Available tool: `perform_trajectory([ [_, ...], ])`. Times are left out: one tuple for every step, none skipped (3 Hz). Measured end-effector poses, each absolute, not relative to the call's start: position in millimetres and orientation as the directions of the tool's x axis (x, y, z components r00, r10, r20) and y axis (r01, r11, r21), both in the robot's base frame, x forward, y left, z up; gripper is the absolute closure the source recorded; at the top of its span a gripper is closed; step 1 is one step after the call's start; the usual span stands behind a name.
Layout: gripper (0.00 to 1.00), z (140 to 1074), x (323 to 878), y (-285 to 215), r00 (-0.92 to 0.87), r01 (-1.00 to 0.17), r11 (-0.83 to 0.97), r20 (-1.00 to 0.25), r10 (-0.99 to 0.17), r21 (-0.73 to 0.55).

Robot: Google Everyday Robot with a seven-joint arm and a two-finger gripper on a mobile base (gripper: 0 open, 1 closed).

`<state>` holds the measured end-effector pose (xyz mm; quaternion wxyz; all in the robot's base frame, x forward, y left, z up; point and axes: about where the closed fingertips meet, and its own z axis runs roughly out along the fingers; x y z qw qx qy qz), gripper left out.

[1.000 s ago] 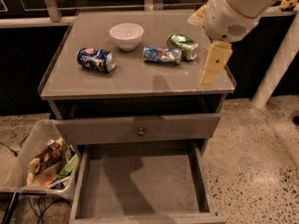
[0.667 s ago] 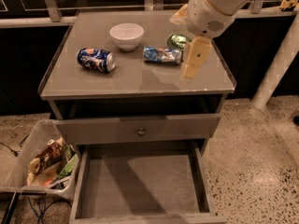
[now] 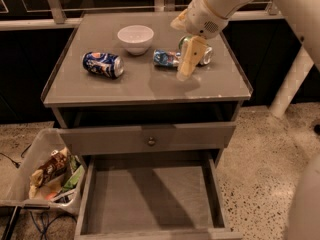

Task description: Place redbull can into middle drawer

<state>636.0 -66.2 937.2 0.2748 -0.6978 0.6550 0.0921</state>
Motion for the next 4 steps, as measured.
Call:
perform_trajectory([
  [0.00,923,663,-63,0.086,-0.971,0.047,-0.528,-0.845,-0.233],
  [0.00,914,691,-65,0.029,-0.969,0.117,-0.574,-0.819,-0.217],
  [0.00,906,714,-64,-0.048,-0.949,0.218,-0.582,-0.812,-0.226],
  [0.00,898,731,-63,-0.133,-0.905,0.325,-0.544,-0.828,-0.273],
])
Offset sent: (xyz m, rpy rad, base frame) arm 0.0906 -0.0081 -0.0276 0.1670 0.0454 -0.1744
